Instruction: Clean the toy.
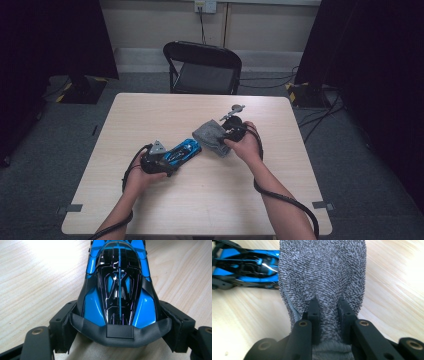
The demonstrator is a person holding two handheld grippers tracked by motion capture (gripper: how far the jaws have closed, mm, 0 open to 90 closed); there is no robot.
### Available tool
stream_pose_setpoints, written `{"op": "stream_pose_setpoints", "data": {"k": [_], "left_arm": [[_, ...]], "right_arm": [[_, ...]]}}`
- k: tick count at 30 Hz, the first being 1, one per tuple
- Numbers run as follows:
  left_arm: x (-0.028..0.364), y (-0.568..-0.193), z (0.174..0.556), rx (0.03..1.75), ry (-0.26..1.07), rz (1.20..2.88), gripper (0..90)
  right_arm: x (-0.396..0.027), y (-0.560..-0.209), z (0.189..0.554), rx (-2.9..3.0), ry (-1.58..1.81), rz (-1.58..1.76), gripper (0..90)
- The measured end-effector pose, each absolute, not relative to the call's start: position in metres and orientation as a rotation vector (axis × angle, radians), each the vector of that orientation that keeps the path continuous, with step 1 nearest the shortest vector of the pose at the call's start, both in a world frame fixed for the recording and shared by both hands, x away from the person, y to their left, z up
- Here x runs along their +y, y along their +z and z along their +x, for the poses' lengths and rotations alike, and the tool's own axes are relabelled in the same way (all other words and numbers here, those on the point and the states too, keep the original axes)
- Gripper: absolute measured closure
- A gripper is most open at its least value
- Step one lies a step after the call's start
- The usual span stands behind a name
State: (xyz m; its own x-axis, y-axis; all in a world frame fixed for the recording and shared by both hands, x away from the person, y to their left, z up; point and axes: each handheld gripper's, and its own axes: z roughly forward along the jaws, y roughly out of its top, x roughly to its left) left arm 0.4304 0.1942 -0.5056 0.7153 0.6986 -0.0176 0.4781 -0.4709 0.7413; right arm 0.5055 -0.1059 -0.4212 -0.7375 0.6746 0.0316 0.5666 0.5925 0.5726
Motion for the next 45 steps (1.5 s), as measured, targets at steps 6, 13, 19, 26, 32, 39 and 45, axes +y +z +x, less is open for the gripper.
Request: {"op": "stream_pose_setpoints", "data": {"k": [6, 13, 19, 26, 32, 39, 45], "left_arm": [[0.194, -0.506, 0.43, 0.891, 0.371, 2.158, 24.2], [0.194, -0.506, 0.43, 0.892, 0.368, 2.158, 24.2], [0.194, -0.506, 0.43, 0.892, 0.368, 2.158, 24.2], [0.194, -0.506, 0.43, 0.889, 0.371, 2.161, 24.2], [0.194, -0.506, 0.43, 0.889, 0.372, 2.161, 24.2], [0.194, -0.506, 0.43, 0.889, 0.371, 2.161, 24.2], [0.194, -0.506, 0.43, 0.889, 0.372, 2.161, 24.2]], "right_arm": [[-0.09, -0.415, 0.499, 2.651, 0.892, 0.978, 75.7], [-0.072, -0.416, 0.489, 2.684, 0.919, 0.918, 75.7], [-0.058, -0.419, 0.481, 2.718, 0.93, 0.871, 75.7], [-0.041, -0.425, 0.472, 2.752, 0.914, 0.823, 75.6], [-0.026, -0.429, 0.467, 2.786, 0.924, 0.778, 75.6], [-0.01, -0.435, 0.464, 2.822, 0.913, 0.742, 75.6], [-0.006, -0.444, 0.464, 2.832, 0.886, 0.738, 75.5]]}}
